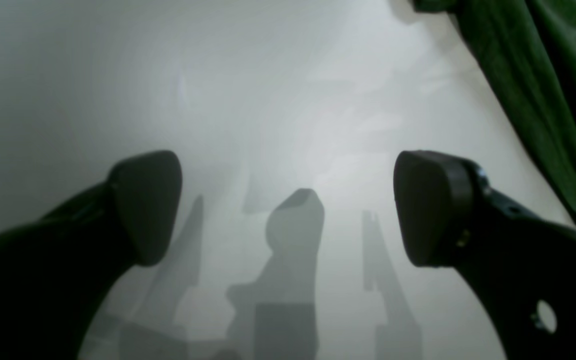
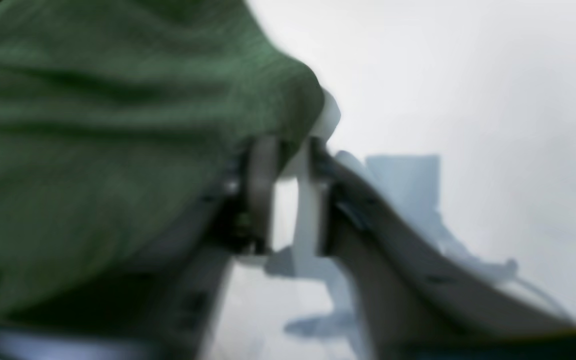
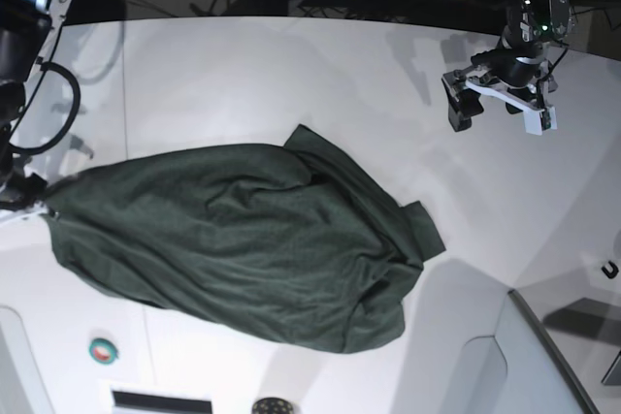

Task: Layout the t-shirt on the table in an organized manner, then fold the t-shirt properly
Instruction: 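Lay the shirt down and pull a corner outward with the right gripper, then grasp the shirt edge with the right gripper and drag it away from the body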

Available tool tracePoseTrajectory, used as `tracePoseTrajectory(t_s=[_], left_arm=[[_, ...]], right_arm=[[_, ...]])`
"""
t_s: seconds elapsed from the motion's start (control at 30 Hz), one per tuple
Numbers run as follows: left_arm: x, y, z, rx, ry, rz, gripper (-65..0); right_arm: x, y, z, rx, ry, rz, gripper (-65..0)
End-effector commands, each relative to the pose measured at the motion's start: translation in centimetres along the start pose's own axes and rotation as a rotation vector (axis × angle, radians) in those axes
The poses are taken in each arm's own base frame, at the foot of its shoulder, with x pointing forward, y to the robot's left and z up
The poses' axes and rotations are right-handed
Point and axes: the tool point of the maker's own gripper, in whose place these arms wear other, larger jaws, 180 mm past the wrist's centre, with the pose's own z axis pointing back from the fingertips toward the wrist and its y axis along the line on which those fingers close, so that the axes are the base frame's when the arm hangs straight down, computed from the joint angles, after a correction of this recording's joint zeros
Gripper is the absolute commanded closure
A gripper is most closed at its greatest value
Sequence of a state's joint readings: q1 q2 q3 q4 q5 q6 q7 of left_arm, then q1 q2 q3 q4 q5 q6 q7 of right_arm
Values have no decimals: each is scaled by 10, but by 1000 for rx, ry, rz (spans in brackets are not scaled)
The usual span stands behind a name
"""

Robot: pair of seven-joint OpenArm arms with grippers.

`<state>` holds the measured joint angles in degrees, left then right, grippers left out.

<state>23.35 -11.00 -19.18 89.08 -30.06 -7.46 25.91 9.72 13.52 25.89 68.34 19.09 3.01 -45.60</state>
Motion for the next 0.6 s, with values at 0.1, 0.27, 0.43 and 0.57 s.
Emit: tracePoseTrajectory(t_s=[0.1, 0.27, 0.43, 0.57], left_arm=[[16, 5, 3, 2, -40, -32, -650], [20, 12, 4, 13, -43, -51, -650], [21, 12, 14, 11, -46, -77, -650], [22, 11, 19, 6, -51, -89, -650]], right_arm=[[5, 58, 40, 113, -79, 232, -371], [-56, 126, 61, 259, -7, 399, -378], [-99, 134, 40, 293, 85, 175, -377], [-116, 129, 29, 287, 107, 27, -378]])
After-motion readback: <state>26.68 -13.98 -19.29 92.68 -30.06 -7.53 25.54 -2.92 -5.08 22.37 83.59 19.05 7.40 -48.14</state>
